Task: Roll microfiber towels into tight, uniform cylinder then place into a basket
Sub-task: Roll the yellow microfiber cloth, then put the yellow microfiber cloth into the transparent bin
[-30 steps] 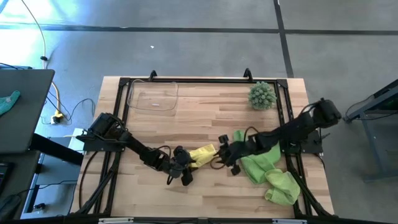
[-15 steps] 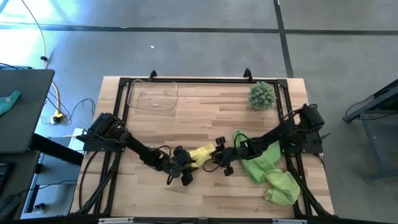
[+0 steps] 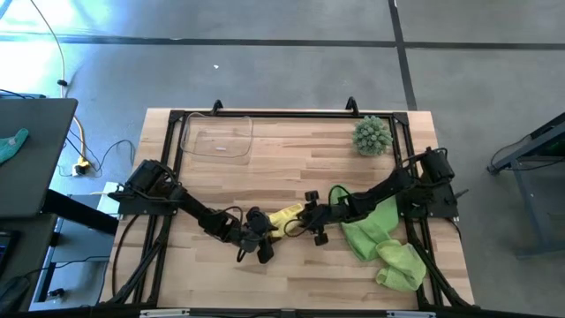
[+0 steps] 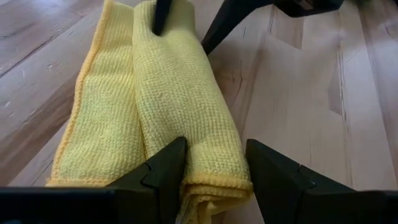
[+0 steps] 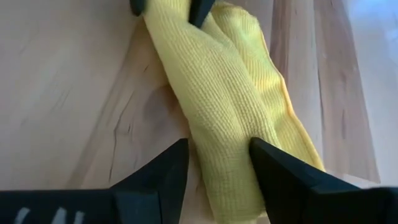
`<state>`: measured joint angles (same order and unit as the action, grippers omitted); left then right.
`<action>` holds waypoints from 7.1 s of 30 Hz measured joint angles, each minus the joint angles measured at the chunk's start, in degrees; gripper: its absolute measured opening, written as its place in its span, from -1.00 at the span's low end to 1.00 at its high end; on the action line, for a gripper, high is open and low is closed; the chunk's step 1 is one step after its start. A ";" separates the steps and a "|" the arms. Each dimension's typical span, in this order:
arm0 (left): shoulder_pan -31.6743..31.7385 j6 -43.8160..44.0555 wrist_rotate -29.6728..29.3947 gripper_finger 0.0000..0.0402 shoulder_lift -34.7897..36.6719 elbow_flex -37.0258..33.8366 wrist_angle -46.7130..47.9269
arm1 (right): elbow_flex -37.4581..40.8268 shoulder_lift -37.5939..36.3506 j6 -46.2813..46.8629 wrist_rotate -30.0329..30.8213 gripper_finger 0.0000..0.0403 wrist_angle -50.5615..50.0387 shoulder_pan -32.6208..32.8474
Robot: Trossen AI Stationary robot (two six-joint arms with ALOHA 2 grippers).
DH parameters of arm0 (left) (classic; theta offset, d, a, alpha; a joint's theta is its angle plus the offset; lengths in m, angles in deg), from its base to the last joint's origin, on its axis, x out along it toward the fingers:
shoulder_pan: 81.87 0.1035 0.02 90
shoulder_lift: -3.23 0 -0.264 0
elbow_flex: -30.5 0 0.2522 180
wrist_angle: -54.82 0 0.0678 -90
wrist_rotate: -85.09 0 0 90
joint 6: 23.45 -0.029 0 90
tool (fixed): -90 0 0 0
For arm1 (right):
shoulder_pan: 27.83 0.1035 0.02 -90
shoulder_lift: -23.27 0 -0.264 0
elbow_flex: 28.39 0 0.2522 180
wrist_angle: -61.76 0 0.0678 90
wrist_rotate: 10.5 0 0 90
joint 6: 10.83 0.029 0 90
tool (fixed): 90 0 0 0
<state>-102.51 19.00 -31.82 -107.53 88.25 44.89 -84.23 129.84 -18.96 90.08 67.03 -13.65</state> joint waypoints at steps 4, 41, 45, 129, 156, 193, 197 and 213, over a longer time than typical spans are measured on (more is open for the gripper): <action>-0.17 -2.51 -0.11 -0.20 0.20 0.11 0.01 | -0.06 0.91 5.51 -2.09 -0.17 -0.52 -1.05; 0.42 -21.46 -8.65 -0.20 3.46 0.67 2.08 | -6.89 1.35 40.25 -25.84 -0.93 -12.78 -10.43; 0.48 -20.13 -7.86 -0.20 1.45 1.14 3.05 | -7.77 1.39 40.04 -26.67 -0.93 -13.95 -10.47; 0.27 -12.02 -3.41 -0.20 4.58 0.96 7.05 | 4.99 1.61 10.74 -7.72 -0.19 11.94 -4.90; 4.49 -22.53 -6.06 0.12 1.66 1.20 -2.38 | 5.23 1.76 20.17 -11.44 -0.20 13.01 -4.81; 10.64 -14.25 2.58 -0.87 1.93 0.87 3.88 | 5.83 -23.11 22.14 -13.38 -0.20 -16.36 -5.12; 12.47 -18.19 1.47 -0.84 7.45 0.92 7.62 | 5.66 -29.49 19.56 -12.45 -0.20 -20.81 -5.12; 29.71 -36.69 -4.07 -0.86 37.04 1.05 40.12 | 5.54 -49.50 15.18 -0.16 -0.20 -32.54 -5.18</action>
<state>-72.80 -17.69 -35.89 -70.49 89.30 85.01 -78.69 80.34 -3.79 89.92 34.49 -18.83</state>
